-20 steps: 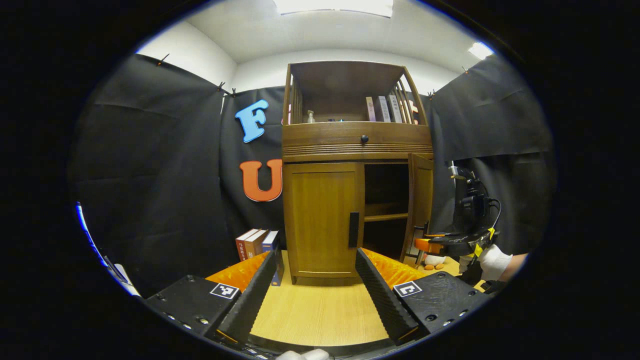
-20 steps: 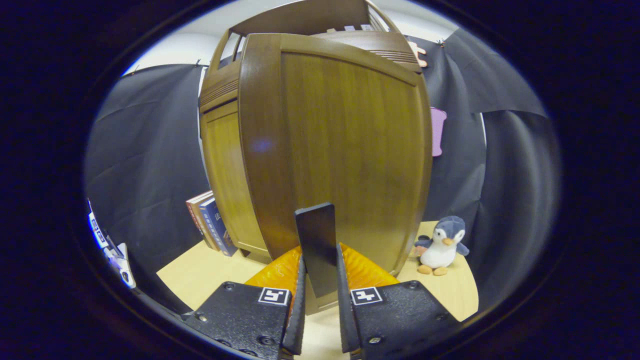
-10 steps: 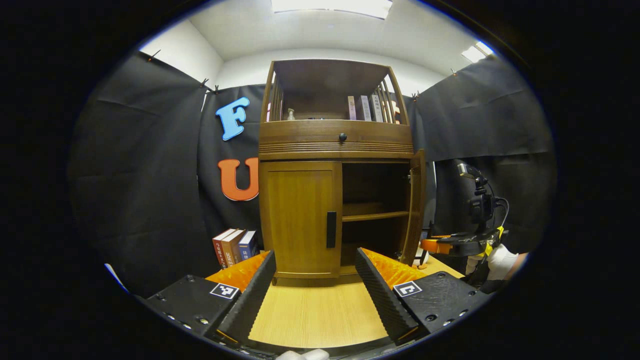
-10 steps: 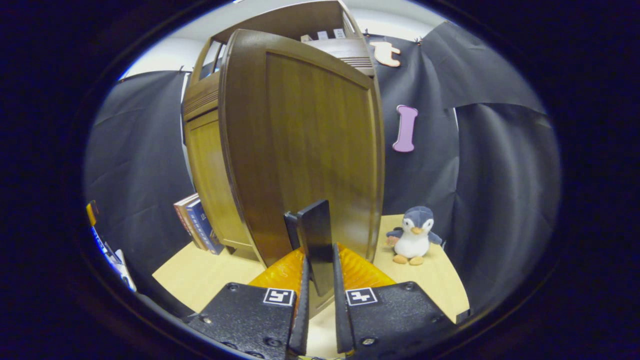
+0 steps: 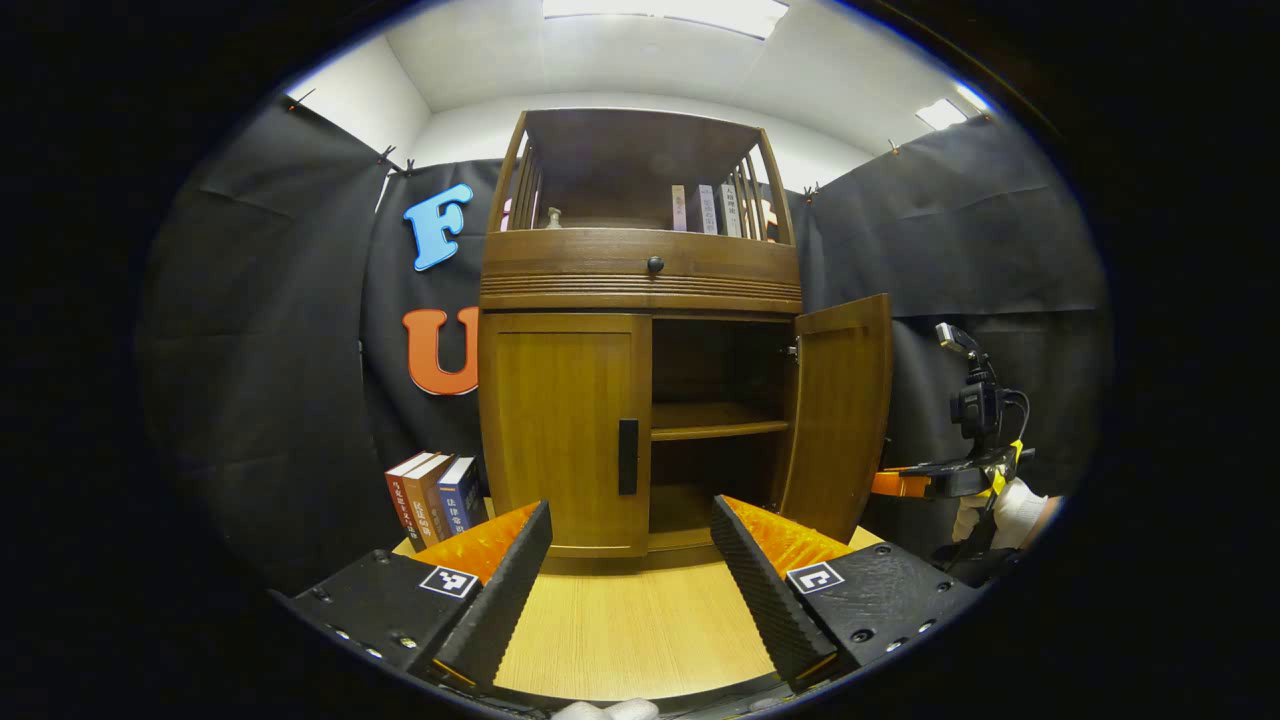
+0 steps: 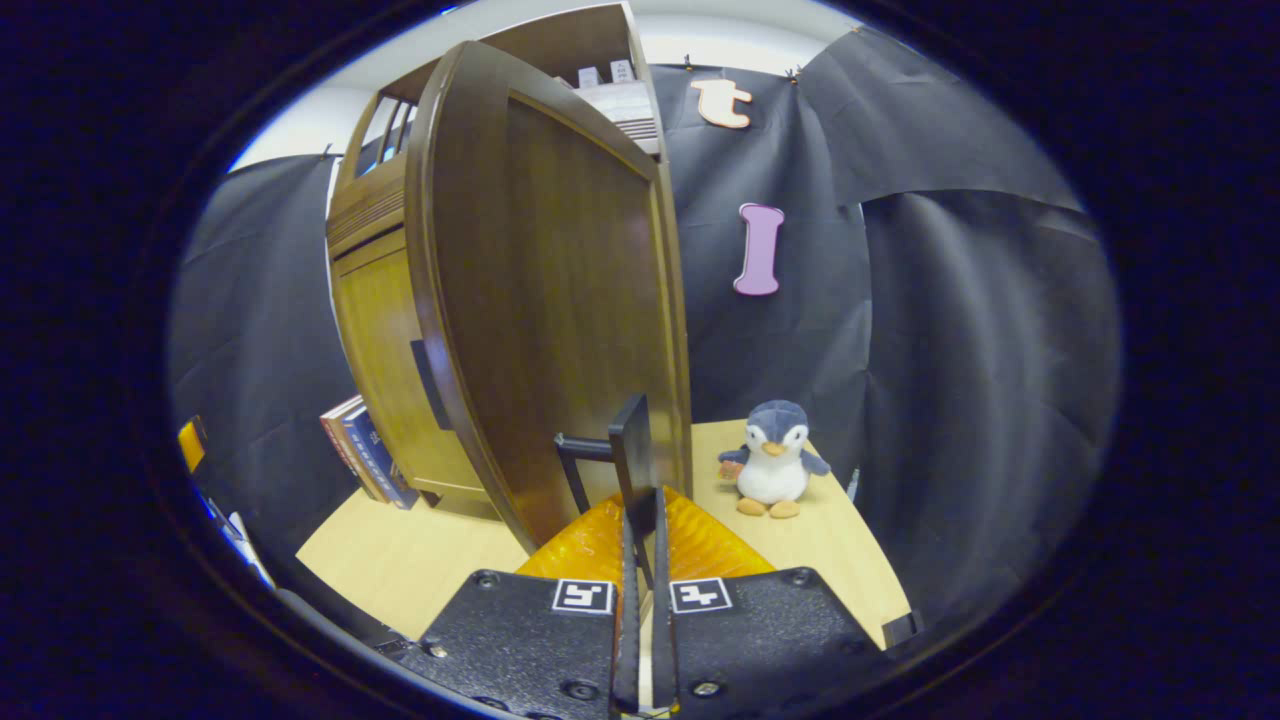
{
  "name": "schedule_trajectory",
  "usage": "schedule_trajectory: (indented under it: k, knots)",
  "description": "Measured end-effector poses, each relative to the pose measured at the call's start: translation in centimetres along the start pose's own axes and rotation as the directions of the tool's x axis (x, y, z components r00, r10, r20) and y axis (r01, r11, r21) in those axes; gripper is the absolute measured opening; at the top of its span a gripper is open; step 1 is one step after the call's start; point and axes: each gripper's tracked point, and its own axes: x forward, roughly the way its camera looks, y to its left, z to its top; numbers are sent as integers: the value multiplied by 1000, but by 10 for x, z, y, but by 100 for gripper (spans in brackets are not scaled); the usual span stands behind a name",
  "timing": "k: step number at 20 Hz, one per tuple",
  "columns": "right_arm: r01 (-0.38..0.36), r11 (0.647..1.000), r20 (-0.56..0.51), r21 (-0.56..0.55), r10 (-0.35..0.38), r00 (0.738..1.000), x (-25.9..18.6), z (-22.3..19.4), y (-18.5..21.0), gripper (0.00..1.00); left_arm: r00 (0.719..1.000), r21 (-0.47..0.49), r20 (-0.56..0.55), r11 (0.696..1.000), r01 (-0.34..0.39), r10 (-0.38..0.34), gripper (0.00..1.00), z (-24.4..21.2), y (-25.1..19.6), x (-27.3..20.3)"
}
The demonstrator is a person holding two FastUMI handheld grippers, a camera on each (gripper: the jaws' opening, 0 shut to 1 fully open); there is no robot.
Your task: Open the right door of the double-door shoe cabinet with the right hand, and open the left door with the left hand.
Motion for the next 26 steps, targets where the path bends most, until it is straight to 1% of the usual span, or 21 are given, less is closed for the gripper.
schedule_trajectory:
  k: [3, 6, 8, 13, 17, 20, 21, 22, 23, 24, 26]
  knots:
    - [42, 999, 6, 2, -42, 999, -2, 3, -23, 4, 1000, -1, -5, 1000, 23, -23, 96, -2, -7, 7]
    - [59, 998, 5, 23, -59, 998, 1, 8, -43, 4, 999, -2, -5, 999, 38, -38, 96, -3, -12, 14]
    - [38, 999, 1, 27, -38, 999, 0, 9, -48, 4, 999, -3, -8, 999, 41, -41, 96, -5, -12, 16]
    - [-18, 1000, -4, -9, 18, 1000, 2, 11, -66, 4, 999, -7, -23, 999, 44, -44, 96, -10, -15, 19]
    - [-90, 995, -6, -36, 90, 996, 4, 15, -79, 4, 999, 2, -21, 999, 40, -40, 96, -11, -14, 17]
    - [-123, 992, -16, -24, 123, 992, 3, 13, -80, 4, 999, 11, -24, 999, 30, -30, 96, -14, -7, 16]
    - [-119, 993, -16, -23, 118, 993, 4, 12, -83, 6, 999, 9, -22, 1000, 25, -25, 96, -13, -5, 16]
    - [-119, 993, -17, -21, 119, 993, 3, 11, -86, 8, 999, 7, -23, 1000, 22, -22, 100, -14, -3, 15]
    - [-118, 993, -22, -24, 118, 993, 0, 8, -88, 12, 1000, 5, -23, 1000, 17, -17, 96, -14, 0, 14]
    - [-111, 993, -33, -33, 110, 993, -4, 5, -92, 15, 1000, 3, -23, 1000, 14, -14, 96, -15, 3, 13]
    - [-88, 995, -39, -53, 86, 996, -15, 3, -100, 38, 1000, 2, -23, 1000, 7, -7, 96, -14, 8, 12]
